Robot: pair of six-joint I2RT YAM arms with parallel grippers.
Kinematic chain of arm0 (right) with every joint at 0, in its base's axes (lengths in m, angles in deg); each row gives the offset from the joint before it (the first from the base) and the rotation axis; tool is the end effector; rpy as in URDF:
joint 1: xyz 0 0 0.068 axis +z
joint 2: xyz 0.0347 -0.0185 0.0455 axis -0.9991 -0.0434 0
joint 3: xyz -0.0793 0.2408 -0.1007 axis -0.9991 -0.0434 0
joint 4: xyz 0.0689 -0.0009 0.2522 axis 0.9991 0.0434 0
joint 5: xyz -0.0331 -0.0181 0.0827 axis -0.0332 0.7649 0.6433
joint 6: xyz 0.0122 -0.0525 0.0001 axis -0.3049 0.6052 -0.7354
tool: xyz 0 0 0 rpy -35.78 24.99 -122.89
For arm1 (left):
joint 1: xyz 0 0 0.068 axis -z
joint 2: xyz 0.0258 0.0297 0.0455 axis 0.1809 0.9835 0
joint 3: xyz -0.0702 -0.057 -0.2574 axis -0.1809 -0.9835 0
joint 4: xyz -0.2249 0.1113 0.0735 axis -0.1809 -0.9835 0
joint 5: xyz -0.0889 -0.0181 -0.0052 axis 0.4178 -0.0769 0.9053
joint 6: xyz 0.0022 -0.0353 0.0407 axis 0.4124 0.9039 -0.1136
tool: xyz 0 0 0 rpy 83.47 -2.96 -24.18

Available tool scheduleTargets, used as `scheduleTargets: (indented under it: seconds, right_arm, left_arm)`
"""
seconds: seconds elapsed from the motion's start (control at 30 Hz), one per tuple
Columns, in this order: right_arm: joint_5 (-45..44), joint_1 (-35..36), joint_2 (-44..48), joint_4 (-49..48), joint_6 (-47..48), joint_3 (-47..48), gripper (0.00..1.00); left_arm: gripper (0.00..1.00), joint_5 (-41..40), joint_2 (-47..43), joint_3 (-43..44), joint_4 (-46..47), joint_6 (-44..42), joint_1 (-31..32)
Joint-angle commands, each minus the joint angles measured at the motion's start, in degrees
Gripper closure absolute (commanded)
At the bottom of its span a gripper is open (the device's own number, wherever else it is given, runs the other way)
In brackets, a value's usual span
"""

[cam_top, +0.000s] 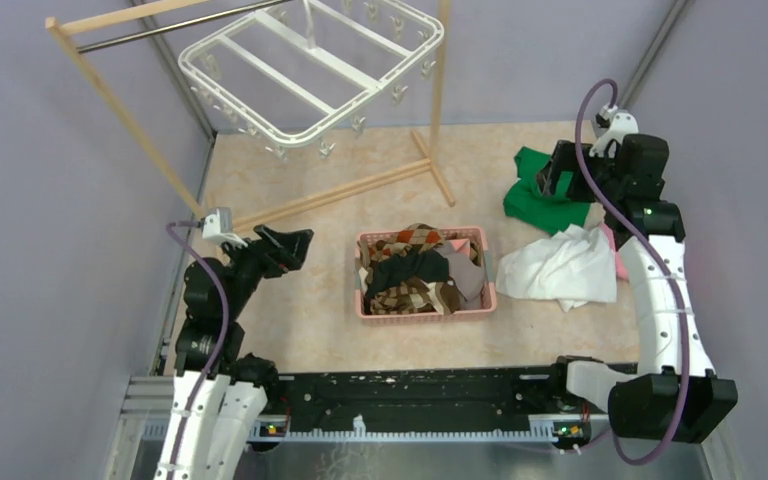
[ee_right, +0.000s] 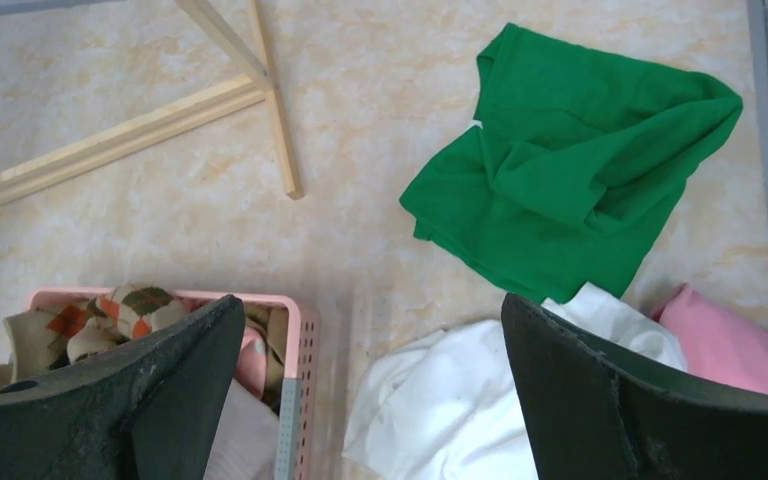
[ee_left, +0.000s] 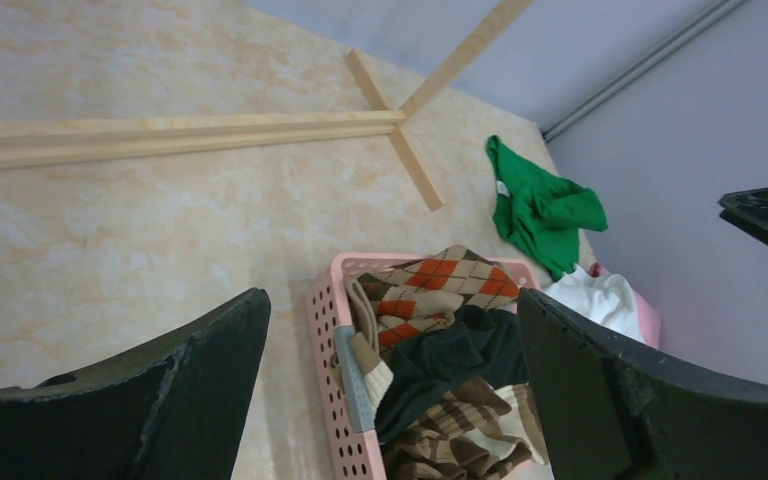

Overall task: Clip the socks to the hanger
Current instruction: Pick up the sock from the bin.

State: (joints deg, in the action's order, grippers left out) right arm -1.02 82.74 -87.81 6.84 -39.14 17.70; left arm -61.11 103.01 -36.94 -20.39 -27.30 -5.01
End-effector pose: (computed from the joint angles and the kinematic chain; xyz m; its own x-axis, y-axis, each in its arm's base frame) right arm 0.2450 -0.0111 0.3864 -0.4657 0.1405 -0.8737 -0.1034 0.9719 0.2114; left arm 0.1213 -0.0197 0.3173 -0.2636 -0.5410 -0.7987 0.2067 0.7771 -0.5945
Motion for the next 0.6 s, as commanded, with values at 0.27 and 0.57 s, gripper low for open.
scheduleTargets:
  seconds: [0.27, 0.57]
  right_arm:
    - [35.3, 0.7, 11.8, -17.4, 14.1, -15.2, 0.01]
    - [60.6, 6.0, 8.1, -3.8, 43.9, -17.4, 0.01]
  left_arm:
    - [0.01, 7.1, -8.1, -9.8, 13.5, 7.5, 0.0]
    - [0.01, 11.1, -3.6, -13.8, 18.5, 6.4, 0.0]
